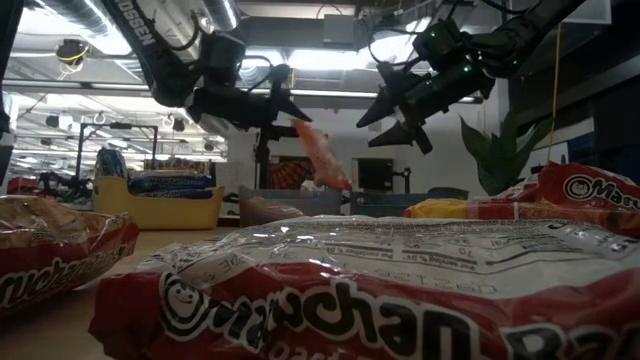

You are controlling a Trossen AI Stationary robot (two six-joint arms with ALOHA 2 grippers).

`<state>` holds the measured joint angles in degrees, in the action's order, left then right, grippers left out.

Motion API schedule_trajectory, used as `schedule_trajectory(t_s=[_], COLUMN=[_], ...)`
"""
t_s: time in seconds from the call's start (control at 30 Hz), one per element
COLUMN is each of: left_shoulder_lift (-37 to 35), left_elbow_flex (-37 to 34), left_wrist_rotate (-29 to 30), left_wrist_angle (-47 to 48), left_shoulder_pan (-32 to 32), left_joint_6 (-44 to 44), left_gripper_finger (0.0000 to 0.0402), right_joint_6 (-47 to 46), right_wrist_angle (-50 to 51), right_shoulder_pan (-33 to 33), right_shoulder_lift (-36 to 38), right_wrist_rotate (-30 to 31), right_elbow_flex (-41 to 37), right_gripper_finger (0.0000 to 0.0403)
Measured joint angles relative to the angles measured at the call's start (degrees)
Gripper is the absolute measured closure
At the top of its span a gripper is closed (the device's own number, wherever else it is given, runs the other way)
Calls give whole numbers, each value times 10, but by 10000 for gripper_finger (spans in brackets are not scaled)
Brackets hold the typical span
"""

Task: Sort Maruchan noodles
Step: Put the orange noodle pack into the black bin

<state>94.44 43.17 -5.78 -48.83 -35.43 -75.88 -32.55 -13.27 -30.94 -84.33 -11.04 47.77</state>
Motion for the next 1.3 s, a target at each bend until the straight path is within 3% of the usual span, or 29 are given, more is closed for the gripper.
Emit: schedule_trajectory(t_s=[0.53,0.7,0.9,1.1,1.3], left_shoulder_lift=[0,0,-20,-68,-94], left_elbow_flex=[0,0,0,0,0], left_wrist_rotate=[-32,-62,-110,-113,-120], left_wrist_angle=[-5,-78,-168,-166,-166], left_shoulder_pan=[-84,-100,-109,-106,-106], left_joint_6=[36,20,-23,-30,-2], left_gripper_finger=[399,400,400,401,401], right_joint_6=[1,31,143,269,330], right_wrist_angle=[20,36,132,334,406], right_shoulder_pan=[-2,5,46,50,46], right_shoulder_lift=[0,-9,-86,-185,-245], right_wrist_rotate=[-5,-5,32,141,134], right_elbow_flex=[0,1,102,286,392], right_gripper_finger=[188,188,195,267,364])
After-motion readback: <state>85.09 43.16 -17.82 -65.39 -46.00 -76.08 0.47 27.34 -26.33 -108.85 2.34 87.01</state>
